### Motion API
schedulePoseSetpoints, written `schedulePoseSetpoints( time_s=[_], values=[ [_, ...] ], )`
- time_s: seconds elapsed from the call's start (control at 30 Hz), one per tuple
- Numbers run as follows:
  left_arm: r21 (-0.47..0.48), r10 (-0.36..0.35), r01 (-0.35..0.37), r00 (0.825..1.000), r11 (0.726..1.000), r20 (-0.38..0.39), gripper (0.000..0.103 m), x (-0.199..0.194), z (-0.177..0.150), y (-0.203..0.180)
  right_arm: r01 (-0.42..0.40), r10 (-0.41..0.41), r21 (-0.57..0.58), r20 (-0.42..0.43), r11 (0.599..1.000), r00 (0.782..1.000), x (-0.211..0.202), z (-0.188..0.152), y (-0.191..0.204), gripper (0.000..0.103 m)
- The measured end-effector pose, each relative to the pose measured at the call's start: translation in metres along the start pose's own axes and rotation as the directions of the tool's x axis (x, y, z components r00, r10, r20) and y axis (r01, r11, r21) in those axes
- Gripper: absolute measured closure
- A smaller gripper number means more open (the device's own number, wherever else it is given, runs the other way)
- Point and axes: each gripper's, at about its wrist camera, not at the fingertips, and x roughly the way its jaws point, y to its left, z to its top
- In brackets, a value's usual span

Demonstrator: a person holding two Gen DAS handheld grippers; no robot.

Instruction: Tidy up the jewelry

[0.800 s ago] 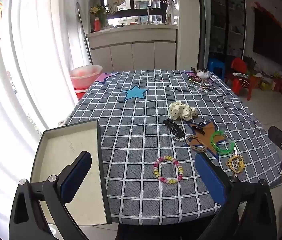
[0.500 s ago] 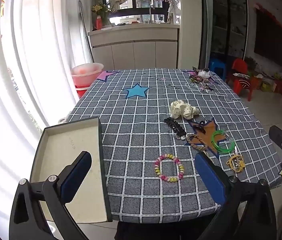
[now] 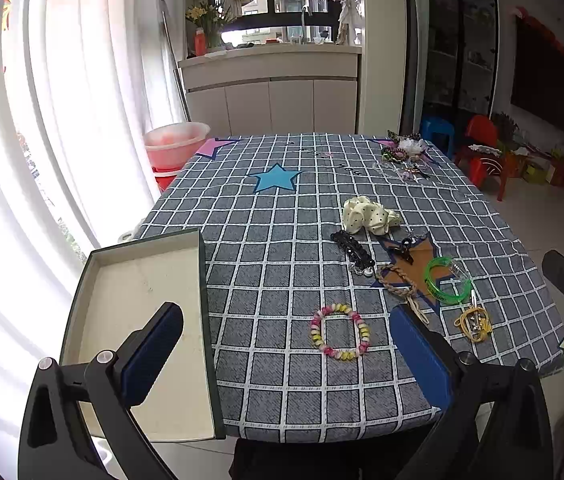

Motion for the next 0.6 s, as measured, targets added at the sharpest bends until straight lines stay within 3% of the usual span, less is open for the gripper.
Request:
schedulePoseSetpoints(
  time_s=[0.6],
  values=[
    [-0.001, 0.005, -0.005, 1.000, 1.000, -0.011, 0.000, 0.0004, 0.0003, -0.0006, -0.003, 0.003, 0.004, -0.007, 1.000, 1.000, 0.0018, -0.0031, 0.0019, 0.000]
  ],
)
